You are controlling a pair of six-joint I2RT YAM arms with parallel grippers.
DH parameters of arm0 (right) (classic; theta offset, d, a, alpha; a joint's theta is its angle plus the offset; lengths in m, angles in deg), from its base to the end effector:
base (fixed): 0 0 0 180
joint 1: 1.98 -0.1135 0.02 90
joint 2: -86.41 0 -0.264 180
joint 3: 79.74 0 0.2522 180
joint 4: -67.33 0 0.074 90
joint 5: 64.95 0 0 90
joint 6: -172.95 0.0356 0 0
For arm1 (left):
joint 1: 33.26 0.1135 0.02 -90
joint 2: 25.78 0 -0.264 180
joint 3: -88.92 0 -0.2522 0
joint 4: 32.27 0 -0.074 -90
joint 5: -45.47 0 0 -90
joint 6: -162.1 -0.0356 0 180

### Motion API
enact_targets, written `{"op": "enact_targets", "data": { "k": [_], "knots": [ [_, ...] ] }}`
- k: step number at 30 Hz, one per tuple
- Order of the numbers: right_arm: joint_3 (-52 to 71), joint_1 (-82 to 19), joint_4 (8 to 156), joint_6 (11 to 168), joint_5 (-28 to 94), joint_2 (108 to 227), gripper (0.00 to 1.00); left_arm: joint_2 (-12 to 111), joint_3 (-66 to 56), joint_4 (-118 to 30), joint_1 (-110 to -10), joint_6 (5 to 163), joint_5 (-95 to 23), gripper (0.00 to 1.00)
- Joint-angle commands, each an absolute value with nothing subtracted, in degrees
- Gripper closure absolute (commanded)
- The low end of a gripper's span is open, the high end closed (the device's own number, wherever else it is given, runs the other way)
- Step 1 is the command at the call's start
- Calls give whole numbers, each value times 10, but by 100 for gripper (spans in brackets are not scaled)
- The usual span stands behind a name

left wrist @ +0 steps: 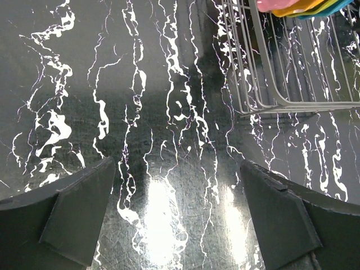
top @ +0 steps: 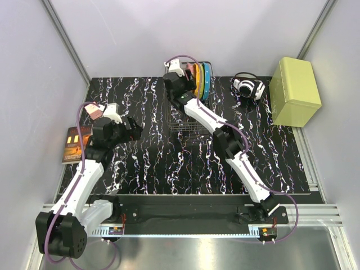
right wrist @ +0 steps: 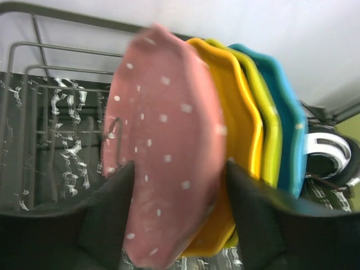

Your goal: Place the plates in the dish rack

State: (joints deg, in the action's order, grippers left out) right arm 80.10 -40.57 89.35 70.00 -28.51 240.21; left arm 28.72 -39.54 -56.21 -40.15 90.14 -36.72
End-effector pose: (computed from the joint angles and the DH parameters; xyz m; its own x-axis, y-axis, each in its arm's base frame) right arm 0.4862 0.3513 0.2304 -0.2622 -0.3795 -0.8873 0.1798 0.8841 -0.4313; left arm 0.2139 -0.0307 0.2660 -0.5012 -0.2485 -0.8289 0.0883 0.9382 -0.3346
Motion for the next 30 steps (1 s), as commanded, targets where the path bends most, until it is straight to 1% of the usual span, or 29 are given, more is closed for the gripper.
{"op": "enact_targets", "data": {
  "k": [1,2,4,15,17,18,21,22,24,25,26,28,30],
  "knots": [
    [763,-402,859,689,-328,2300,20,285,-362,-532,-399,904,-353,1],
    [750,-402,862,686,-329,2285,15,285,-361,-532,-399,904,-353,1],
    [747,-403,866,685,-328,2274,12,285,-359,-531,-399,908,-348,1],
    [747,-426,874,652,-328,2196,10,292,-322,-530,-399,898,-351,1],
    [732,-426,880,658,-323,2164,6,298,-305,-535,-399,888,-365,1],
    [722,-425,880,659,-316,2152,1,306,-296,-537,-399,873,-372,1],
    [666,-413,887,695,-301,2088,0,333,-262,-546,-399,835,-414,1],
    [649,-406,898,730,-289,2050,0,340,-242,-550,-399,826,-421,1],
    [623,-377,977,779,-231,2017,0,356,-225,-556,-399,806,-441,1],
    [625,-363,1017,842,-209,1995,0,361,-208,-558,-399,801,-444,1],
    [626,-344,1092,870,-160,1982,1,365,-202,-560,-399,796,-444,1],
    [599,-289,1146,924,-113,1949,0,377,-182,-561,-399,776,-466,1],
    [560,-242,1173,937,-93,1924,0,387,-163,-561,-399,758,-480,1]
  ]
}}
